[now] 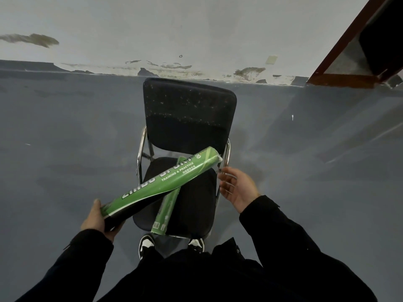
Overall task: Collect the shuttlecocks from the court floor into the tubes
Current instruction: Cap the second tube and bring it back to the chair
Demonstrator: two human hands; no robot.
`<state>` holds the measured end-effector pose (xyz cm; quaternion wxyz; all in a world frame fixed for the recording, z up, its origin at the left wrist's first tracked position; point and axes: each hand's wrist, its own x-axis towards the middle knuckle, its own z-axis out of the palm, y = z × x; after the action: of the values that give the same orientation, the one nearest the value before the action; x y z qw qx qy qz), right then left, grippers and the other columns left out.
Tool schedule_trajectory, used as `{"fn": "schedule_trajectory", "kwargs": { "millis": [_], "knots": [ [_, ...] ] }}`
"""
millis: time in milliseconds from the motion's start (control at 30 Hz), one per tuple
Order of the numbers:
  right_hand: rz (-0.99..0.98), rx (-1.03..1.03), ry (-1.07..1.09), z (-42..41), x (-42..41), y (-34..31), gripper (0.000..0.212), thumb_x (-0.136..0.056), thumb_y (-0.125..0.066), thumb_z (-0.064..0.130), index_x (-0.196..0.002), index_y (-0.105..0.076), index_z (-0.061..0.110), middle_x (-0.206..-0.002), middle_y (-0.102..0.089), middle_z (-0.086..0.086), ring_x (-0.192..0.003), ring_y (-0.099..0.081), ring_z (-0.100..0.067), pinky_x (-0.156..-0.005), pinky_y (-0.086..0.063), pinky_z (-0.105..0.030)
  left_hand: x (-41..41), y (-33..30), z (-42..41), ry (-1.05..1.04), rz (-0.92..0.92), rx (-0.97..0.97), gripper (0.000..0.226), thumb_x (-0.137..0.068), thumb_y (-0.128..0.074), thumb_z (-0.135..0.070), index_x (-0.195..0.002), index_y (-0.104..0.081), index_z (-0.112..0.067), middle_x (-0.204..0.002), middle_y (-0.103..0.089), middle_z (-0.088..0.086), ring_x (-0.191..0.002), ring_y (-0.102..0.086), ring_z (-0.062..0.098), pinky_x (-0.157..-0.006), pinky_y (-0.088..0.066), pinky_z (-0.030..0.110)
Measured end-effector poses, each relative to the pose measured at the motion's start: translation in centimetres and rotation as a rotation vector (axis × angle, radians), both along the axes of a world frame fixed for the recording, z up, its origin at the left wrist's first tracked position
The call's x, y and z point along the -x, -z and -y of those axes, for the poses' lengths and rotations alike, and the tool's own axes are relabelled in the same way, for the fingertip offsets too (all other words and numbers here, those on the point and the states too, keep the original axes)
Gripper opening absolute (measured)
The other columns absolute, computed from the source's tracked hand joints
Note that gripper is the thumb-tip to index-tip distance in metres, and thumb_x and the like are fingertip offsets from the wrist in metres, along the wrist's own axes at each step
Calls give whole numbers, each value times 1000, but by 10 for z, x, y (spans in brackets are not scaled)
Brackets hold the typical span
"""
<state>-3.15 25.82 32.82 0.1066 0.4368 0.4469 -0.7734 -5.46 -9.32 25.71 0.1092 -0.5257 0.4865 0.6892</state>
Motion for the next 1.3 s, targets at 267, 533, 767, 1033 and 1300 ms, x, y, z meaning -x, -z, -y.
{"fn": "schedule_trajectory", "kwargs": {
  "millis": [267,533,767,1033,1300],
  "knots": [
    [192,-5,-186,16,-29,45,37,-94,-65,23,-126,-64,4,-90,-68,-9,-68,-63,-17,-65,-55,-31,-22,25,-36,18,73,-12,46,-103,-56,-54,-116,-53,-10,-104,-63,15,-84,-66,29,-60,-59,46],
    [241,190,-285,49,-23,53,87,-68,-85,60,-138,-42,32,-142,-49,-20,-123,-54,-36,-98,-52,-51,-25,-6,-92,316,-205,308,30,-95,-62,-50,-90,-53,-21,-93,-60,8,-96,-64,32,-97,-54,60],
    [114,281,-3,56,0,47,53,-90,-72,38,-133,-59,9,-106,-71,-15,-98,-70,-31,-68,-62,-40,-40,-38,-107,477,-434,5,30,-108,-38,-29,-114,-65,-17,-115,-69,13,-102,-70,26,-81,-61,39],
    [202,354,28,60,8,48,46,-88,-74,34,-123,-59,8,-108,-69,-17,-100,-70,-34,-79,-63,-48,-45,-22,-87,451,-478,-227,48,-87,-72,-38,-127,-70,-13,-121,-76,6,-117,-71,29,-85,-61,34],
    [279,323,-39,65,2,66,53,-86,-75,45,-123,-62,8,-113,-69,-16,-109,-66,-32,-88,-57,-47,-44,-9,-73,522,-304,-134,27,-108,-50,-14,-121,-72,-21,-127,-71,16,-117,-68,38,-84,-62,37]
  ]
}}
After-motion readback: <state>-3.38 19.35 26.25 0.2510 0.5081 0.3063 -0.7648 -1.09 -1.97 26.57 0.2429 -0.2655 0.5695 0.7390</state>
